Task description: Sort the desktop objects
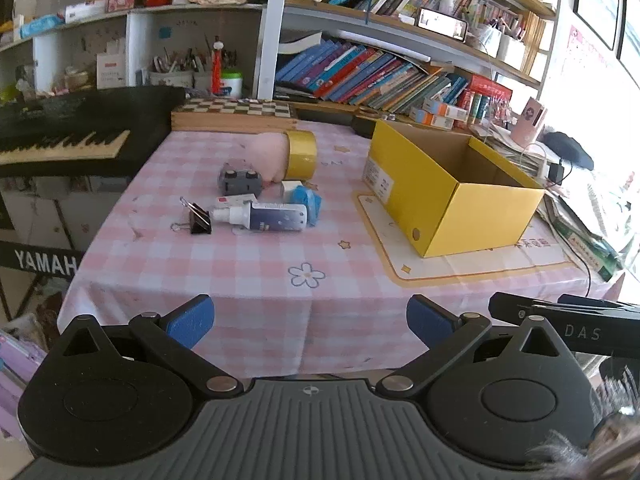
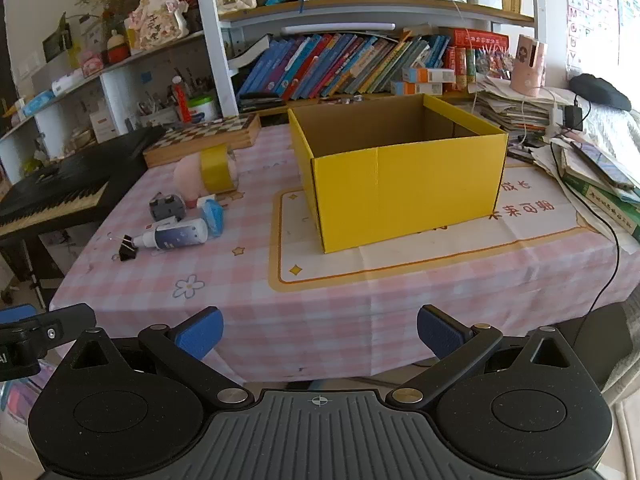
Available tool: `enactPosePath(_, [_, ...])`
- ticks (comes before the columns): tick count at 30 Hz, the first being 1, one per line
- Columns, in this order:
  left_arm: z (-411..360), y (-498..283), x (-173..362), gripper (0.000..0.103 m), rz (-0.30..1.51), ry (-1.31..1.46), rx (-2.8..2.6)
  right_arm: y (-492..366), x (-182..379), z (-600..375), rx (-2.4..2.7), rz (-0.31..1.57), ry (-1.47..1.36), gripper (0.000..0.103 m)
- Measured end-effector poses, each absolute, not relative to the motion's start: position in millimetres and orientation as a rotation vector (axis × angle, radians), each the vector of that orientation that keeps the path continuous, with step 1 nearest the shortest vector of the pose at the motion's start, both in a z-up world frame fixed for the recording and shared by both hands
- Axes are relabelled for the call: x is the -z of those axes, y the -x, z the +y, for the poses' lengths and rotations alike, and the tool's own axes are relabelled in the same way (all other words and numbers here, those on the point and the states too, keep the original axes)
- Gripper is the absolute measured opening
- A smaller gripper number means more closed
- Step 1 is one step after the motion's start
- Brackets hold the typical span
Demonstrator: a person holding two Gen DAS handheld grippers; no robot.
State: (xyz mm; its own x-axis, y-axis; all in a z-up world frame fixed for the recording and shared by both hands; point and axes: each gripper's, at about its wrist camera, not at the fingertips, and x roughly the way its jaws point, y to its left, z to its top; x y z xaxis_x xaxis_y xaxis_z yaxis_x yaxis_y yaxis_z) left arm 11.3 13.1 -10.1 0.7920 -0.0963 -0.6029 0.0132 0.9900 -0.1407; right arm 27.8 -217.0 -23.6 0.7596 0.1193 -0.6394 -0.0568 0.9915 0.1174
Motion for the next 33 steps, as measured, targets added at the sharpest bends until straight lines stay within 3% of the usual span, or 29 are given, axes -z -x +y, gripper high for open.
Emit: enactPosePath(33, [19,-16,15,0.103,0.694,0.116,0.028,-30,21,-205,-0.153,0.711,-0.071,0.103])
